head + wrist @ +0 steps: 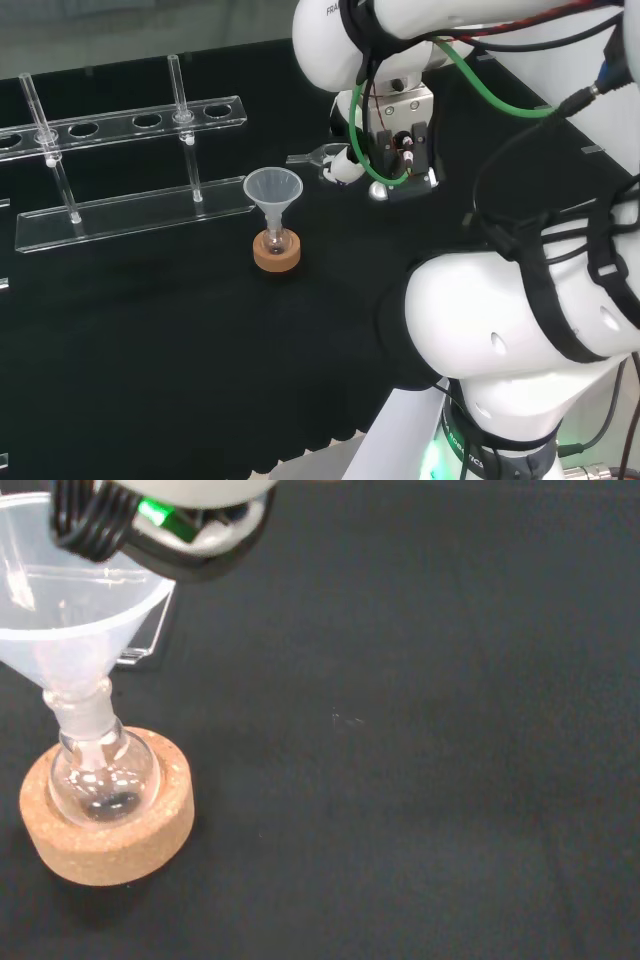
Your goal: Pour all the NaCl from the weighing funnel into the round-bottom flask.
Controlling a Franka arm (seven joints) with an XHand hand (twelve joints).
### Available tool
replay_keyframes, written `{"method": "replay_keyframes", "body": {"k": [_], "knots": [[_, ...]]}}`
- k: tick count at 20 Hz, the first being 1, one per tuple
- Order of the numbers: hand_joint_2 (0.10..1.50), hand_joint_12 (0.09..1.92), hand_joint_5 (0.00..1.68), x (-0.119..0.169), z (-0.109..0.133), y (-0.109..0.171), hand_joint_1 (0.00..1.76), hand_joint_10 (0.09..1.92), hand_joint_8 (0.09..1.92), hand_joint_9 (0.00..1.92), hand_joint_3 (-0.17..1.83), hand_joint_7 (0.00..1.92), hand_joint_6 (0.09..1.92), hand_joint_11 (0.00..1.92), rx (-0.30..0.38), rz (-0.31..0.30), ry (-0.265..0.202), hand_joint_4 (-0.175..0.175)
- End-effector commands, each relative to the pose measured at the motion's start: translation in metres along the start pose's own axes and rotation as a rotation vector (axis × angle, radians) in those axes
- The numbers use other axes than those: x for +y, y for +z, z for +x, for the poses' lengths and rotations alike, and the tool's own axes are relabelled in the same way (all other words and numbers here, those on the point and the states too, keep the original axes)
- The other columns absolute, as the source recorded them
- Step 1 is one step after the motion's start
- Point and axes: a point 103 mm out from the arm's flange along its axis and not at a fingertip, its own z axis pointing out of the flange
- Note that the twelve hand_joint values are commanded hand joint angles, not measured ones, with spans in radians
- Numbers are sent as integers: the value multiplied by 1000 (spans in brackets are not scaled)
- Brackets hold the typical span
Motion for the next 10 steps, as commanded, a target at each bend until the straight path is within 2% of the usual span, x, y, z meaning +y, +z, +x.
{"method": "replay_keyframes", "body": {"k": [1, 10], "knots": [[687, 1115, 1255, 7, 3, 3, 1119, 406, 645, 855, 615, 597, 687, 667, -38, 16, -10, 175], [688, 1115, 1256, 17, 15, 5, 1119, 404, 643, 855, 612, 597, 682, 666, -101, 26, -36, 175]]}}
